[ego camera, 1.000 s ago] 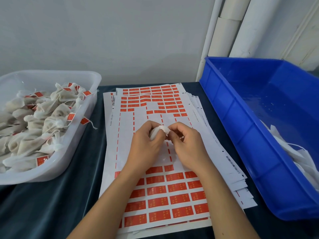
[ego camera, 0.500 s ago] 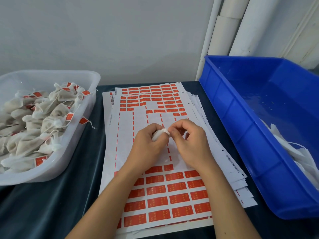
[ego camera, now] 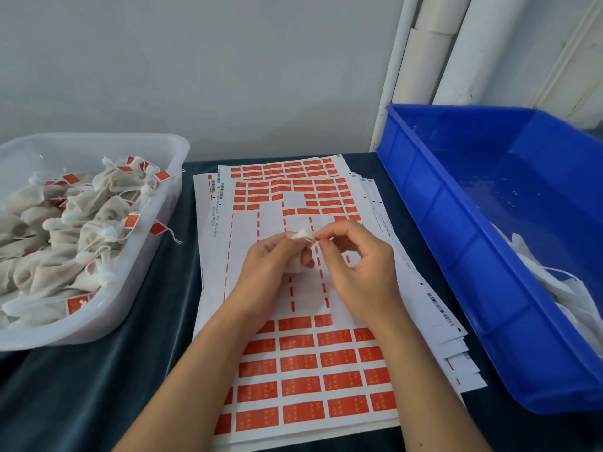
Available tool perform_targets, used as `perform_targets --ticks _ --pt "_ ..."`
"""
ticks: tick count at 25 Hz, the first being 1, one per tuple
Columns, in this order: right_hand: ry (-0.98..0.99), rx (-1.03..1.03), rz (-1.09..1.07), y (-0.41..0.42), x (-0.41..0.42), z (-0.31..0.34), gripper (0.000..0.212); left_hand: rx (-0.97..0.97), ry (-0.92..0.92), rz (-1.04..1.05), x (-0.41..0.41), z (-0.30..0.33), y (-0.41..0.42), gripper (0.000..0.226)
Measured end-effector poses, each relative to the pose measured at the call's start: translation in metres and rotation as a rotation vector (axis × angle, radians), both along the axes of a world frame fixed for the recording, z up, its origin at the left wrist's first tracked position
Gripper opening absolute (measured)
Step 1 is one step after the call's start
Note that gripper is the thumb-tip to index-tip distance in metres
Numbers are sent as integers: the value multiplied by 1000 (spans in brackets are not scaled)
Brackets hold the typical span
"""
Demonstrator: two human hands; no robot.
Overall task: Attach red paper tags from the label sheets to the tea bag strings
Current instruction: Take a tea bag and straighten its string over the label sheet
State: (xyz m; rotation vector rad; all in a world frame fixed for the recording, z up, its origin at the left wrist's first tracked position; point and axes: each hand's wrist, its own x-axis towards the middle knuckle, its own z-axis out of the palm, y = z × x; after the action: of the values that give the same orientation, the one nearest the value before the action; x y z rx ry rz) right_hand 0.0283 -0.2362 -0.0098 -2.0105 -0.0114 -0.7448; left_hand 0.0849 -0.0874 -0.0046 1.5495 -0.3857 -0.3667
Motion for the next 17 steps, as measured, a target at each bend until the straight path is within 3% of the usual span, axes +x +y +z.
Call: perform_targets --ticks 13,17 --pt "-152 -291 -139 -1 2 -9 22 -69 78 14 1 -2 -1 37" --pt "-89 -333 -187 0 3 -11 13 10 38 51 -1 -3 -6 37"
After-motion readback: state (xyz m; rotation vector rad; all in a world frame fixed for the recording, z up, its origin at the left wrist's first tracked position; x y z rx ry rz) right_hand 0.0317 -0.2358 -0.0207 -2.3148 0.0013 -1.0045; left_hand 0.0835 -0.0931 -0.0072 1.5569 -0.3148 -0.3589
